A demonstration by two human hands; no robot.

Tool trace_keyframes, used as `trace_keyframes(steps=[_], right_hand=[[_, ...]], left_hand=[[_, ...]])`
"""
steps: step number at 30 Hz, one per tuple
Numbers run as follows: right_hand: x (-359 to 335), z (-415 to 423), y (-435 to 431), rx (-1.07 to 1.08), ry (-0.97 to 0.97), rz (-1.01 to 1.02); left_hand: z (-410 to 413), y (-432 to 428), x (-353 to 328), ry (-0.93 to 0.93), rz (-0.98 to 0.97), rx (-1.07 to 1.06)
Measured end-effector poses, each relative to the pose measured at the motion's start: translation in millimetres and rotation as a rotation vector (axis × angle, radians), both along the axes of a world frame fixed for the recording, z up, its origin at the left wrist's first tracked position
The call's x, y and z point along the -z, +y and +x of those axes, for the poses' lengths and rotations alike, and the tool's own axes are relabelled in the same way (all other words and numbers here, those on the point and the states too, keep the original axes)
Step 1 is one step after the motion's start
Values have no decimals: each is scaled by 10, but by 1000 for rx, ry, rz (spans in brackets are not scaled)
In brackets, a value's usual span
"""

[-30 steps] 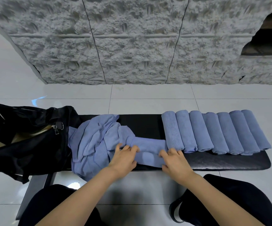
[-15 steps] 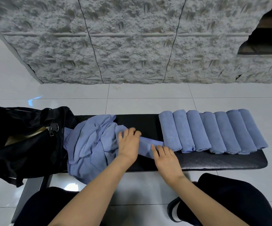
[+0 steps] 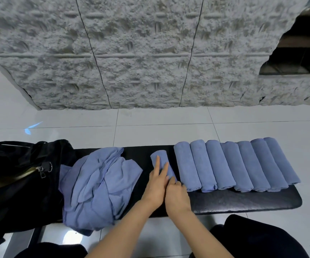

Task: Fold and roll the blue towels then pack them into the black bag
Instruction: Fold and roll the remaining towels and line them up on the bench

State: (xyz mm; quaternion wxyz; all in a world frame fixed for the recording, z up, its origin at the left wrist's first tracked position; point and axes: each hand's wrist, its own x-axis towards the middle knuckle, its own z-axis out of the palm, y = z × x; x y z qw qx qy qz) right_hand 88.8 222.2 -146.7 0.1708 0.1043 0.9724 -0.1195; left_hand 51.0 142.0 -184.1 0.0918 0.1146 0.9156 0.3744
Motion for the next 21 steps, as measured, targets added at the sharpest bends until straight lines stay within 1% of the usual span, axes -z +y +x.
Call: trace_keyframes(steps=[1, 3, 5, 6, 8, 9, 10, 11, 13, 15, 20, 21], right_hand=[[0, -30, 2, -10, -22, -23], [-46, -96, 58, -85, -19, 6], [-109, -174, 181, -152, 20, -17], [-154, -211, 279, -174, 68, -40], [-240, -286, 539, -178, 284, 19], [-229, -321, 708, -141, 366, 87], [-191, -340, 871, -80, 391, 118], [-135, -342, 1011, -22, 357, 115], [65, -310, 1201, 27, 273, 137], [270, -274, 1264, 45, 263, 185], [357, -261, 1193, 88, 190, 146], [371, -263, 1202, 92, 190, 144]], left_hand=[[-78, 38, -40, 19, -60, 61], [-171, 139, -223, -5, -95, 177], [-217, 208, -280, -126, -37, 111], [-246, 232, -273, -191, 14, 74], [-307, 309, -226, -255, 36, 11], [-321, 364, -205, -256, 12, -5], [-337, 413, -144, -225, -5, -7], [-350, 462, -121, -195, -13, -30], [-367, 544, -68, -129, -67, -68], [-383, 576, -5, -93, -130, -70], [-358, 633, 90, 37, -286, -81], [-370, 645, 124, 30, -317, -88]])
